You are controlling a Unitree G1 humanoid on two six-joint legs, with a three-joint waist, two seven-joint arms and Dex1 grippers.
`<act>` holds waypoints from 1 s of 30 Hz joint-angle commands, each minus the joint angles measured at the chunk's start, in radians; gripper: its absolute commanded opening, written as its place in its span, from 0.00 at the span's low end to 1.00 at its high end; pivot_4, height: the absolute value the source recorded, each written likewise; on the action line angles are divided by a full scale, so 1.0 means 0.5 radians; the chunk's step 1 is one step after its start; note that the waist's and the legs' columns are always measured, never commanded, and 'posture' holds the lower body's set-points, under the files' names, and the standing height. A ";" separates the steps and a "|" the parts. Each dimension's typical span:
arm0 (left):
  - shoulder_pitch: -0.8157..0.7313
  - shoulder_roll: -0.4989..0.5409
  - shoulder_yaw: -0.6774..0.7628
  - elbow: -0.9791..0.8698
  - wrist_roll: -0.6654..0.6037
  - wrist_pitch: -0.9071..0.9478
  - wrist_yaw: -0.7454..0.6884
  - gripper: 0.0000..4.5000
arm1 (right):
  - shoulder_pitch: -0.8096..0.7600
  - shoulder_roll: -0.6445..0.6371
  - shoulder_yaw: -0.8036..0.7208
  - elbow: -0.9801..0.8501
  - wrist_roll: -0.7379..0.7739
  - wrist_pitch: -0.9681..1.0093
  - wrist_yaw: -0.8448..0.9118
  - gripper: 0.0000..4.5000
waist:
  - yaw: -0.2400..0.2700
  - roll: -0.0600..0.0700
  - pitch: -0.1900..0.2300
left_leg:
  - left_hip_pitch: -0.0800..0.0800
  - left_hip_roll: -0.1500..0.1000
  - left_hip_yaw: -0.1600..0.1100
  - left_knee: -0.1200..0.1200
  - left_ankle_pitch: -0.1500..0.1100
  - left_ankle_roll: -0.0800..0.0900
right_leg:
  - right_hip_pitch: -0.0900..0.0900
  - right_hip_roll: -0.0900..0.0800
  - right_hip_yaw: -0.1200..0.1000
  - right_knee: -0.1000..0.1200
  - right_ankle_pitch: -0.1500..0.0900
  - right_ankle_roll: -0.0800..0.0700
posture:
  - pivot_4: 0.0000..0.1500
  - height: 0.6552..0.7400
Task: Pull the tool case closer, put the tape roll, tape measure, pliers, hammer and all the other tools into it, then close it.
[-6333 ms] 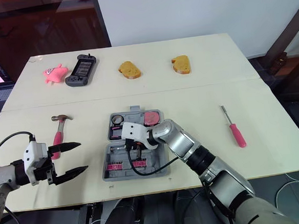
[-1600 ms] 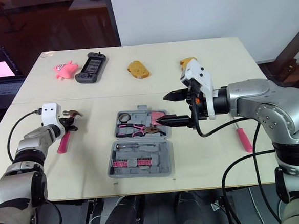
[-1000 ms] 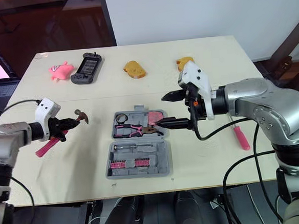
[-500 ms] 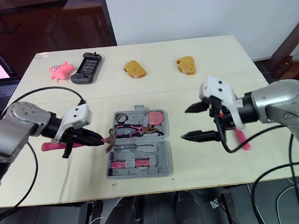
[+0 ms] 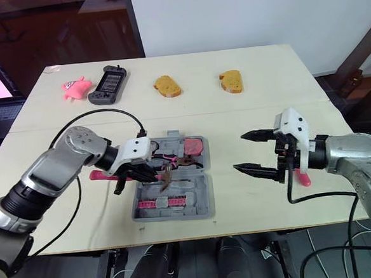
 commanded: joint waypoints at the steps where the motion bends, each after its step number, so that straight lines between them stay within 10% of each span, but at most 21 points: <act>1: -0.034 -0.042 -0.029 -0.084 0.034 0.046 0.039 0.00 | 0.098 -0.001 -0.018 0.040 -0.042 -0.163 0.145 1.00 | 0.000 0.000 0.000 | 0.001 0.000 0.000 0.000 0.000 0.001 | 0.000 0.000 0.000 0.001 0.000 0.000 | 1.00 1.00; 30: -0.188 -0.582 -0.464 0.092 0.276 0.375 0.446 0.00 | 0.246 0.052 0.188 0.076 -0.263 -0.370 0.165 1.00 | 0.003 0.000 0.000 | 0.003 -0.001 0.000 0.003 0.000 0.001 | 0.002 0.000 0.001 0.002 0.000 0.000 | 1.00 1.00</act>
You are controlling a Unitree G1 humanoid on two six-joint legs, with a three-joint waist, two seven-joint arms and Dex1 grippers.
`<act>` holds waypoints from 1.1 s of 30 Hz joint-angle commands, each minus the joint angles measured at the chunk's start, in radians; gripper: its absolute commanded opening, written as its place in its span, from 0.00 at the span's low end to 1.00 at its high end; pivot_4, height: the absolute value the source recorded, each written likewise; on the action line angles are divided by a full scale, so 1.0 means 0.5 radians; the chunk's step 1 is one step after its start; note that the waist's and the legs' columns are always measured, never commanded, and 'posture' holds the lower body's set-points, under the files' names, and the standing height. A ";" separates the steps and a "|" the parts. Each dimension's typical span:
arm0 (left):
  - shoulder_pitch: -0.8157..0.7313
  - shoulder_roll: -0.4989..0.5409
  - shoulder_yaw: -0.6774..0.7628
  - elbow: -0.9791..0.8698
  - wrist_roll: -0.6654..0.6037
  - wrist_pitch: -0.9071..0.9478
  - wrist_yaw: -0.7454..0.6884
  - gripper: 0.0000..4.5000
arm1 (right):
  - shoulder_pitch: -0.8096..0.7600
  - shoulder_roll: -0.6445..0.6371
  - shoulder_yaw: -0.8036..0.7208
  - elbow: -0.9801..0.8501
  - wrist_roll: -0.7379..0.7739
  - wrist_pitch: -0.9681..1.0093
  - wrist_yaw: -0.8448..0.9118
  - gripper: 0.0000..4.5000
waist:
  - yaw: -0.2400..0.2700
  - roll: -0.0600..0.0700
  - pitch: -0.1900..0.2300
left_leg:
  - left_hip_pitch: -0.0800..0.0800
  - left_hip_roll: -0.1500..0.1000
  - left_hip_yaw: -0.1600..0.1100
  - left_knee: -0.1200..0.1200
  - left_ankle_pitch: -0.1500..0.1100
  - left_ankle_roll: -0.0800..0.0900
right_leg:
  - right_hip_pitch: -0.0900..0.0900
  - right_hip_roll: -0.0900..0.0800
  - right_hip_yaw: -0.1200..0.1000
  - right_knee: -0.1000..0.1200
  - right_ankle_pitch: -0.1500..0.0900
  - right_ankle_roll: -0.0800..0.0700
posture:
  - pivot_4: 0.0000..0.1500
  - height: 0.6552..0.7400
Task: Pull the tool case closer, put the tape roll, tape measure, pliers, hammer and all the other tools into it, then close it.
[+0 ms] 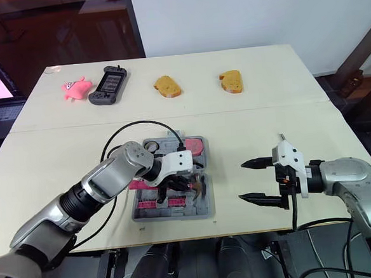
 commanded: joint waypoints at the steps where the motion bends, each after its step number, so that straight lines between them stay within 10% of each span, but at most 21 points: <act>1: -0.056 -0.039 -0.018 -0.002 0.037 -0.010 0.023 0.00 | -0.026 0.000 -0.017 -0.046 0.010 -0.003 -0.010 1.00 | 0.000 0.000 0.000 | 0.000 0.000 0.000 0.000 0.000 0.000 | 0.000 0.000 0.000 0.000 0.000 0.000 | 1.00 1.00; 26: -0.104 -0.182 -0.128 0.073 0.113 0.250 0.174 0.00 | -0.088 -0.009 0.030 -0.019 -0.024 0.020 -0.030 1.00 | 0.005 0.001 -0.001 | 0.002 -0.001 0.000 0.002 0.000 0.000 | 0.003 0.000 0.000 0.001 0.000 0.000 | 1.00 1.00; 33: -0.123 -0.167 -0.108 0.052 0.104 0.255 0.189 0.73 | -0.109 -0.008 0.038 -0.004 -0.029 0.028 -0.020 1.00 | 0.001 0.001 -0.001 | 0.002 -0.001 -0.001 0.002 0.000 0.000 | 0.004 0.000 0.000 0.001 0.000 0.000 | 1.00 1.00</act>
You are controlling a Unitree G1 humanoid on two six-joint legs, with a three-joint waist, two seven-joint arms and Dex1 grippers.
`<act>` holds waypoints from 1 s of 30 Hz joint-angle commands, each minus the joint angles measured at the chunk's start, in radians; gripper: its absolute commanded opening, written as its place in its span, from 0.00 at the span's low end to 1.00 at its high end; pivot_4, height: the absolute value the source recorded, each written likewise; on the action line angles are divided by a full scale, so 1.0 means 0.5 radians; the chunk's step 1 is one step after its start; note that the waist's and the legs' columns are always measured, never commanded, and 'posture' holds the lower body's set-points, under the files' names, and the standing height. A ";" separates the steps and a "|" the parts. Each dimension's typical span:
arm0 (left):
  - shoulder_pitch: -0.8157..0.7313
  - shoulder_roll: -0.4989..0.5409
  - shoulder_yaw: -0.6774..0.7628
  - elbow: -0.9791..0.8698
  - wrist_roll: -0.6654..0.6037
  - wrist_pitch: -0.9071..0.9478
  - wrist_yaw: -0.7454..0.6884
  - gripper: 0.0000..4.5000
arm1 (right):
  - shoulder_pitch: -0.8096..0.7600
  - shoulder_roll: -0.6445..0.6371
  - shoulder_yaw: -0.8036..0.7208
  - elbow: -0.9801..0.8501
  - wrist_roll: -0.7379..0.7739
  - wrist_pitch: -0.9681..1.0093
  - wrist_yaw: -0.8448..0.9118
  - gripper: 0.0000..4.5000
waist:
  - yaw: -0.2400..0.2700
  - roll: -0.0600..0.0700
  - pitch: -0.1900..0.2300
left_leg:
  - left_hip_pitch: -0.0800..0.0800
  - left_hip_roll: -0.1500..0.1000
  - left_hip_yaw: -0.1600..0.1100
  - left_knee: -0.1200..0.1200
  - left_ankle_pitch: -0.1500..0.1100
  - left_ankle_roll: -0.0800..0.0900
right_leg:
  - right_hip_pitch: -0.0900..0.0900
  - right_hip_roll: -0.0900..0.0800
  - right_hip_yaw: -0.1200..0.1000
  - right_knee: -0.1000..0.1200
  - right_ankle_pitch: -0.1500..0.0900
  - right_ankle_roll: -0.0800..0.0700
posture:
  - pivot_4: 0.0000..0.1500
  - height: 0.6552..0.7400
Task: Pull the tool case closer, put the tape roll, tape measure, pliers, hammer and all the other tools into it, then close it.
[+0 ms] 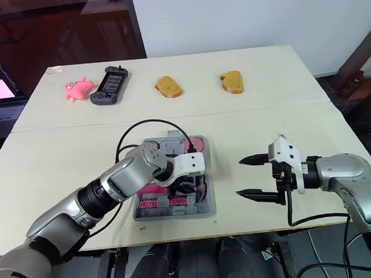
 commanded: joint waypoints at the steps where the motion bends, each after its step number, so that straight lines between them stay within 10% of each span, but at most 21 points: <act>1: -0.037 0.022 0.054 -0.051 -0.008 0.010 0.009 0.83 | -0.034 -0.005 0.000 -0.009 0.007 0.000 0.015 1.00 | 0.000 0.000 0.000 | 0.000 0.000 0.000 0.000 0.000 0.000 | 0.000 0.000 0.000 0.000 0.000 0.000 | 1.00 1.00; 15: 0.390 0.393 0.697 -0.324 -0.429 -0.594 -0.177 0.93 | -0.115 -0.012 0.025 -0.096 0.073 0.126 -0.005 1.00 | -0.004 0.002 -0.001 | 0.001 0.002 -0.005 -0.002 0.000 -0.001 | -0.003 0.000 0.004 0.001 0.000 0.000 | 1.00 1.00; 24: 0.696 0.378 0.827 -0.062 -0.473 -1.054 -0.200 0.01 | -0.192 -0.013 0.045 -0.209 0.100 0.237 -0.040 1.00 | 0.039 0.002 -0.001 | 0.001 0.002 -0.001 0.000 0.000 0.000 | -0.002 -0.001 0.008 0.000 0.000 -0.001 | 1.00 1.00; 30: 0.722 0.401 0.846 0.050 -0.420 -1.182 -0.201 0.01 | -0.217 -0.024 0.032 -0.301 0.162 0.318 -0.043 1.00 | 0.040 0.002 -0.001 | 0.000 0.001 -0.001 0.002 0.000 0.000 | -0.003 -0.001 0.008 0.000 0.001 0.000 | 1.00 1.00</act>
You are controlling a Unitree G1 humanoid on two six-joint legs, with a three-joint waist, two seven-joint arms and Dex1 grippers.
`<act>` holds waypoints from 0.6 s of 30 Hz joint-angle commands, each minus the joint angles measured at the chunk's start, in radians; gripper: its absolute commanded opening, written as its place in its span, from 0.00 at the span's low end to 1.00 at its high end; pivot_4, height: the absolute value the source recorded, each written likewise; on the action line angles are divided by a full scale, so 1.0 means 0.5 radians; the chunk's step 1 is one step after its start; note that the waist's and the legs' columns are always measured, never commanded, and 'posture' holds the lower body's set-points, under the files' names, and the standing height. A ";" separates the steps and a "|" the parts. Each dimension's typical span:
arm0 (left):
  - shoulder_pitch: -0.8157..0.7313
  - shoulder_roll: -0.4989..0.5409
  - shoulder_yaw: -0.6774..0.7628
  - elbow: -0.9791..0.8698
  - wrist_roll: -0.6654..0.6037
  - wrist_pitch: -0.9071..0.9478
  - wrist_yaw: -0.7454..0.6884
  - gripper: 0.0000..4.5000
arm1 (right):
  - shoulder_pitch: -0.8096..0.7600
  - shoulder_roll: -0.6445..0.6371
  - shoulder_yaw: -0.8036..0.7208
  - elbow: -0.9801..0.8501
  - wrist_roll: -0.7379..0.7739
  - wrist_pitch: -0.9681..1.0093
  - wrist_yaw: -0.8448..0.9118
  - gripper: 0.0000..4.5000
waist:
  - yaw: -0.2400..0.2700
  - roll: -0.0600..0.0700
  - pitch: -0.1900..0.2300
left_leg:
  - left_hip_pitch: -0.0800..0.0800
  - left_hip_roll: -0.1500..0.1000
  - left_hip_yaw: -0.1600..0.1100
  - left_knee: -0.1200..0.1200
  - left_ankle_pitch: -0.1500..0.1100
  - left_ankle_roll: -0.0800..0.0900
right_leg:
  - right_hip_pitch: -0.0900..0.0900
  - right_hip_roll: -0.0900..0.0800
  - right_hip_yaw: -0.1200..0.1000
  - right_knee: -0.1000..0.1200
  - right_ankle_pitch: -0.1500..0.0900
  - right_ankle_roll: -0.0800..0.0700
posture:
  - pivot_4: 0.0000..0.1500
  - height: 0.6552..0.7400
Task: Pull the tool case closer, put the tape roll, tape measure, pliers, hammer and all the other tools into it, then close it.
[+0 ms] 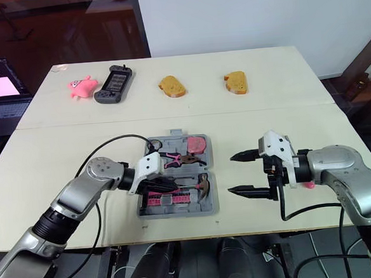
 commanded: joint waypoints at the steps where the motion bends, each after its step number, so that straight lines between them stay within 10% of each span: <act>1: 0.009 0.006 0.020 0.027 0.042 -0.107 -0.009 0.01 | -0.070 -0.007 -0.034 -0.094 0.088 0.057 -0.021 1.00 | -0.001 0.000 0.000 | 0.000 0.000 0.000 0.000 0.000 0.000 | 0.000 0.000 0.000 0.000 0.000 0.000 | 1.00 1.00; 18: 0.141 -0.159 -0.173 0.497 0.390 -0.441 0.098 0.01 | -0.152 -0.029 -0.013 -0.132 0.098 0.150 -0.053 1.00 | 0.007 0.006 -0.009 | 0.004 0.000 0.010 0.000 0.000 0.000 | 0.005 0.000 0.002 -0.001 0.000 0.001 | 1.00 1.00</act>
